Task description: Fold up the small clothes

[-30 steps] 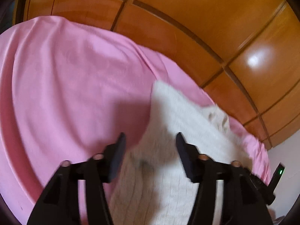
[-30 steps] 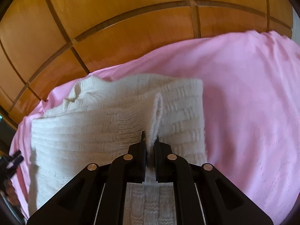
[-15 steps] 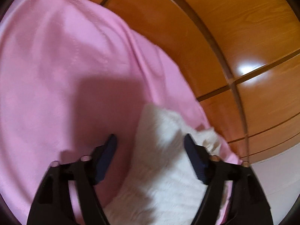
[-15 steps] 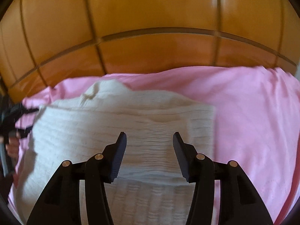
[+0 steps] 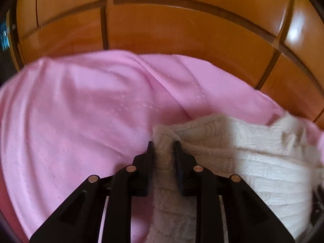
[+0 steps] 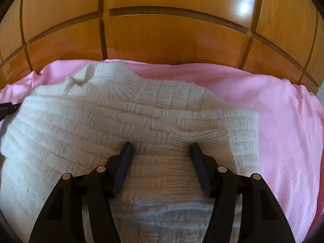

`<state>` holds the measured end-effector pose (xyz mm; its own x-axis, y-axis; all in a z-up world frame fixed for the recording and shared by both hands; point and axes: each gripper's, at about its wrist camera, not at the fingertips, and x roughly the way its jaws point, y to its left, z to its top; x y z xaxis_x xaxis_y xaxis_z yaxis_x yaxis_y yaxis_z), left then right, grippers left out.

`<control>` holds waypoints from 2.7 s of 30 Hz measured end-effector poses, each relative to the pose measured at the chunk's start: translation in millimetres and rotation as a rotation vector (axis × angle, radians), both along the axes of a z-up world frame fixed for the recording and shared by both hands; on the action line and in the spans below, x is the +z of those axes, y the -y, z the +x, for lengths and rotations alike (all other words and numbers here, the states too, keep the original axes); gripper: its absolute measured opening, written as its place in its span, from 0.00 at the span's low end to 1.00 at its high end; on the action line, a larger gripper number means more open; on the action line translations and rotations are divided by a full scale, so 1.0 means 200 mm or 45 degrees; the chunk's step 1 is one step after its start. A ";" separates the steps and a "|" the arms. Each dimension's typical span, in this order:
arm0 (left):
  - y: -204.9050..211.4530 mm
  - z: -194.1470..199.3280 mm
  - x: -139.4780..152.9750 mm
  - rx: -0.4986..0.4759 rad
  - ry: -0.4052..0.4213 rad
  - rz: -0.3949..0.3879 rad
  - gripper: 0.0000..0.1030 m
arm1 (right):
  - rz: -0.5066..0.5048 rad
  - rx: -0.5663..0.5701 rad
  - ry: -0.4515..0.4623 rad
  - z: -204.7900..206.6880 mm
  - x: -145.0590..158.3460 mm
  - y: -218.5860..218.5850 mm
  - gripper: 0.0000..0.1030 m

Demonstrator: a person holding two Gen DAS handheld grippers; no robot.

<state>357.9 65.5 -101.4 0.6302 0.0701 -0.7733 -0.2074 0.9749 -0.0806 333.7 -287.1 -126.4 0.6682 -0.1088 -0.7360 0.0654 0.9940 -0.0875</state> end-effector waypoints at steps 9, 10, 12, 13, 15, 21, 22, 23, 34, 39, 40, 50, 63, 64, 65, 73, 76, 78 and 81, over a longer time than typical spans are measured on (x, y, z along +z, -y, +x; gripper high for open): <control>0.08 -0.34 0.22 -0.092 0.137 -0.033 0.50 | 0.022 -0.005 0.013 -0.01 0.00 0.02 0.59; 0.09 -0.34 0.21 -0.105 0.131 -0.024 0.50 | 0.022 -0.004 0.013 -0.01 0.00 0.02 0.59; 0.13 -0.34 0.16 -0.144 0.112 -0.004 0.50 | 0.022 -0.004 0.013 -0.01 0.00 0.01 0.59; 0.15 -0.34 0.15 -0.147 0.107 0.007 0.50 | 0.022 -0.004 0.013 -0.01 0.00 0.01 0.59; 0.17 -0.33 0.13 -0.150 0.112 0.033 0.50 | 0.024 -0.004 0.012 -0.01 0.00 0.01 0.59; 0.19 -0.32 0.10 -0.160 0.108 0.053 0.51 | 0.034 -0.005 0.012 0.00 0.00 0.02 0.60; 0.20 -0.32 0.09 -0.159 0.104 0.050 0.51 | 0.038 -0.006 0.012 0.00 0.00 0.02 0.60; 0.20 -0.32 0.08 -0.155 0.104 0.049 0.52 | 0.041 -0.007 0.013 0.00 0.00 0.02 0.60; 0.17 -0.27 0.01 -0.146 0.069 0.013 0.60 | 0.111 -0.009 0.012 0.01 -0.01 0.06 0.62; 0.11 -0.41 0.11 -0.145 0.069 -0.046 0.62 | 0.138 -0.009 -0.010 -0.01 0.04 0.07 0.69; 0.08 -0.47 0.13 -0.149 0.075 -0.047 0.62 | 0.156 -0.005 -0.019 -0.03 0.06 0.07 0.77; -0.10 -1.05 0.15 -0.188 0.082 -0.119 0.62 | 0.194 -0.098 -0.089 -0.55 0.14 0.29 0.84; -0.26 -1.57 0.03 -0.200 -0.056 -0.237 0.59 | 0.495 0.002 -0.318 -1.35 0.05 0.42 0.68; -0.26 -1.60 0.03 -0.229 -0.074 -0.257 0.53 | 0.503 0.025 -0.332 -1.38 0.06 0.41 0.58; -0.26 -1.62 0.03 -0.251 -0.088 -0.263 0.51 | 0.520 0.052 -0.354 -1.41 0.06 0.39 0.54; -0.21 -1.76 0.05 -0.451 -0.131 -0.278 0.06 | 0.571 0.241 -0.420 -1.43 0.12 0.31 0.12; -0.27 -1.74 0.15 -0.441 -0.058 -0.420 0.05 | 0.645 0.239 -0.340 -1.39 0.21 0.33 0.10; -0.29 -1.69 0.22 -0.443 -0.005 -0.494 0.05 | 0.699 0.222 -0.264 -1.34 0.27 0.35 0.09; -0.31 -1.55 0.30 -0.434 0.038 -0.590 0.05 | 0.776 0.160 -0.187 -1.21 0.31 0.42 0.07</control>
<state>47.8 128.3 -42.1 0.5799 -0.4828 -0.6562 0.1214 0.8477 -0.5164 92.5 -371.7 -63.5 0.5359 0.4310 -0.7260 -0.0244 0.8674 0.4970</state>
